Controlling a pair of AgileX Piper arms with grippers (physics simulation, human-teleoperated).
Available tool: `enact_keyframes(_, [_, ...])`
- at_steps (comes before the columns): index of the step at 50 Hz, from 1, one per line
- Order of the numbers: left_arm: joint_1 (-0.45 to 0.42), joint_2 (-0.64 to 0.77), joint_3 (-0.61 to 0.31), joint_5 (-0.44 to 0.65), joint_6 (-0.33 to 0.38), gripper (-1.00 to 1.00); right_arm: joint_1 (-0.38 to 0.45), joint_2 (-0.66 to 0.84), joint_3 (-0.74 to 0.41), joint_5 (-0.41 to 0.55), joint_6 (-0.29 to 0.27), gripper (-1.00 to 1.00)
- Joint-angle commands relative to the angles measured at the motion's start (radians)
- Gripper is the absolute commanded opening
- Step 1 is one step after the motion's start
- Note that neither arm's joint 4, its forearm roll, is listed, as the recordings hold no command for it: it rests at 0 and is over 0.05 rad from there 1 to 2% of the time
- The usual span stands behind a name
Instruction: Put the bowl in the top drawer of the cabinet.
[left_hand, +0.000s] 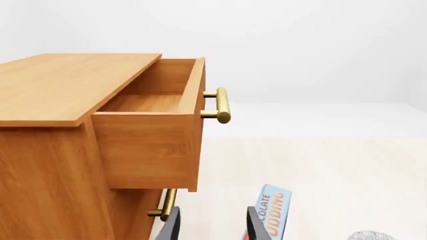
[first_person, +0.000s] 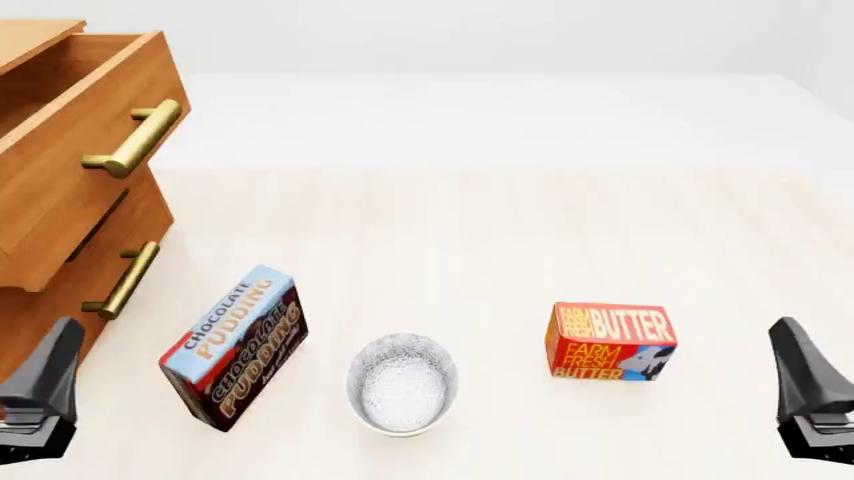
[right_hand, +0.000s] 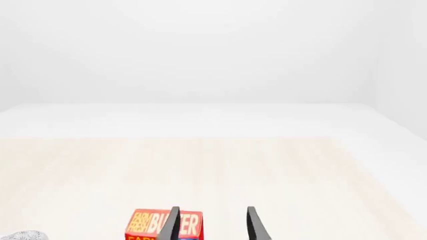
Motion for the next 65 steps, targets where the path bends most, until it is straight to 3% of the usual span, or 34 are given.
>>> enact_keyframes(1, [0.001,0.005,-0.004,0.0,-0.003,1.0,0.0,0.005,-0.003,-0.001,0.001,1.0])
enact_keyframes(18, [-0.005,0.002,-0.009,0.011,0.01,1.0,0.0,0.005,-0.003,-0.001,0.001,1.0])
enact_keyframes(19, [-0.008,0.066,-0.017,-0.014,-0.004,1.0,0.0,0.005,-0.003,-0.001,0.001,1.0])
enact_keyframes(20, [-0.008,0.004,-0.009,0.009,0.011,1.0,0.0,0.005,-0.003,-0.001,0.001,1.0])
enact_keyframes(32, [0.001,0.006,-0.026,0.01,0.037,1.0,0.0,0.005,-0.003,-0.001,0.001,1.0])
enact_keyframes(65, [0.002,-0.002,-0.358,0.187,0.133,1.0,0.0,0.005,-0.003,-0.001,0.001,1.0])
